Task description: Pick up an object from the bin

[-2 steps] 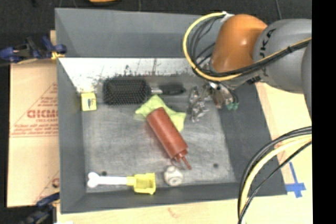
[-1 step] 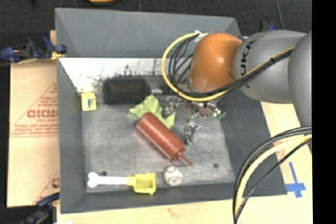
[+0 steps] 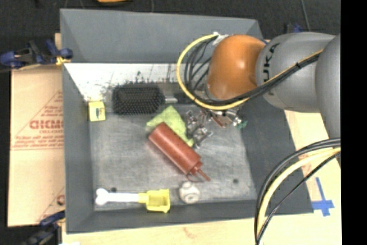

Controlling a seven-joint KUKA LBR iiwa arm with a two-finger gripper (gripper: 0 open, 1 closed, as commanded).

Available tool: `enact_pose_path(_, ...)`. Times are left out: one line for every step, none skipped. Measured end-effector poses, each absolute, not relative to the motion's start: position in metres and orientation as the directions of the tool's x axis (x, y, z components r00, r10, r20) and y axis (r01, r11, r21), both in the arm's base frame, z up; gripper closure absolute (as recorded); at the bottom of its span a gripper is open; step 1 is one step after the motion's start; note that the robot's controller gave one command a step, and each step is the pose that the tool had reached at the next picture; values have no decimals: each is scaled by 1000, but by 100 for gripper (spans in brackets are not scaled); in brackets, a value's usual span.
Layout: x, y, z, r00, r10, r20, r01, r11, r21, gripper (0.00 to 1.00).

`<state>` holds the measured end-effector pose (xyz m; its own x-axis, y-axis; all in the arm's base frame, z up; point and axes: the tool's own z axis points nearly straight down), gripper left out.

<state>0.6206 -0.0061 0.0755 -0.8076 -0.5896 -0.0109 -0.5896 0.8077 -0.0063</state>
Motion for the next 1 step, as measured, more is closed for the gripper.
enact_pose_path(619,-6,73,-808,-589,-6,-589,808,-4,0)
